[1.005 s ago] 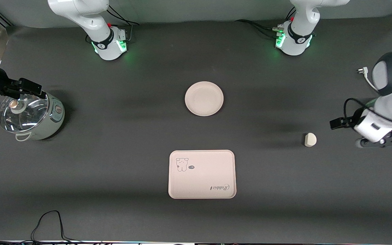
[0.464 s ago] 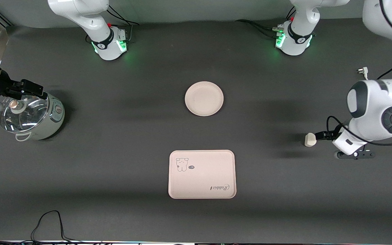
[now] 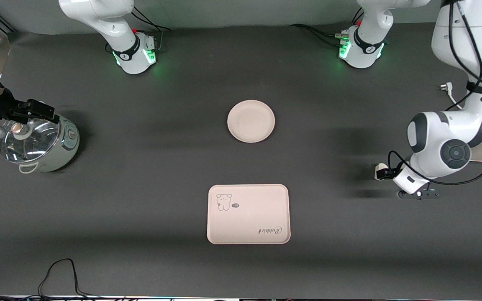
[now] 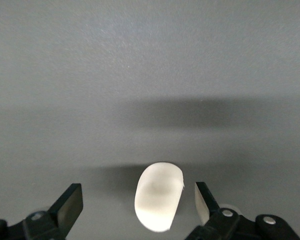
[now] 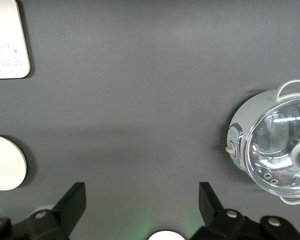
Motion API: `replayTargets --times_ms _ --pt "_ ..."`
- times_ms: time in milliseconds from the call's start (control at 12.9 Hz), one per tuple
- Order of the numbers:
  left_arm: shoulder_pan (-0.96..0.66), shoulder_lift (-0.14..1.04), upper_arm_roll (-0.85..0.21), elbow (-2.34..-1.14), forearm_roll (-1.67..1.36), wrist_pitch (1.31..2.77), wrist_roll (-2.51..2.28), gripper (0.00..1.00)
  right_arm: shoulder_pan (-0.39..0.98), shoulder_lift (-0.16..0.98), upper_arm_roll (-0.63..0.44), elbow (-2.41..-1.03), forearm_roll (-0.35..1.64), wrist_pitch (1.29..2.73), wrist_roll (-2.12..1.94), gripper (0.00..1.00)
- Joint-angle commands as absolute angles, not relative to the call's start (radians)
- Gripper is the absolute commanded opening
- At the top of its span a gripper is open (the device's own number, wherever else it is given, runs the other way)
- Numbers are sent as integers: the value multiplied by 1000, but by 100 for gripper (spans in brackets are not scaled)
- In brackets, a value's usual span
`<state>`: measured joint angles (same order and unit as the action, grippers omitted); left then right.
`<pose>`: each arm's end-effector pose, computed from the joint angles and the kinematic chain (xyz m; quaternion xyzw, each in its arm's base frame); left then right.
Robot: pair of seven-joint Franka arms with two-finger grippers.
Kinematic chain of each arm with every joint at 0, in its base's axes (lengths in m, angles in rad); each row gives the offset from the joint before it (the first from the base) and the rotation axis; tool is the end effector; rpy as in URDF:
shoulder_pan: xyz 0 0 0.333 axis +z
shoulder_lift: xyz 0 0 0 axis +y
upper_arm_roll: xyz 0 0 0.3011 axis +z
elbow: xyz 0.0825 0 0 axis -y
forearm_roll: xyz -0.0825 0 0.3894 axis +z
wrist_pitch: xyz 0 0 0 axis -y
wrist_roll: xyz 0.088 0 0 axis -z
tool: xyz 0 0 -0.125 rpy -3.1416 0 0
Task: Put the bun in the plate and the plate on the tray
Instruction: 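Close the left gripper on the white bun and lift it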
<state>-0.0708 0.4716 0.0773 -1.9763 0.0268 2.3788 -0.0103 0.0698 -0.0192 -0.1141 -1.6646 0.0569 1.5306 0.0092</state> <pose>0.6020 0.0046 0.1872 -0.9991 0.0052 0.0339 0.0267 0.5441 -0.0173 0.5548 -0.9975 0.0271 0.0569 0.0305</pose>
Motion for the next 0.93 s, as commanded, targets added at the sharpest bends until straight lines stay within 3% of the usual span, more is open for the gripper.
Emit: replayTargets --times_ms 0,155,541,618,850 --pt "-71 494 75 -2020 17 2465 12 100 77 -26 -117 -1675 46 1545 -3 100" --pt "-63 503 68 -2052 15 2526 12 99 77 -26 -117 -1675 46 1545 -2 100" --pt "-64 502 60 -2069 -18 2525 12 96 78 -28 -115 -1675 46 1542 2 100" --pt "-64 499 60 -2071 -18 2525 12 83 78 -26 -115 -1675 46 1543 2 100" --pt "-66 489 57 -2071 -20 2516 11 31 78 -31 -115 -1678 46 1543 -12 100"
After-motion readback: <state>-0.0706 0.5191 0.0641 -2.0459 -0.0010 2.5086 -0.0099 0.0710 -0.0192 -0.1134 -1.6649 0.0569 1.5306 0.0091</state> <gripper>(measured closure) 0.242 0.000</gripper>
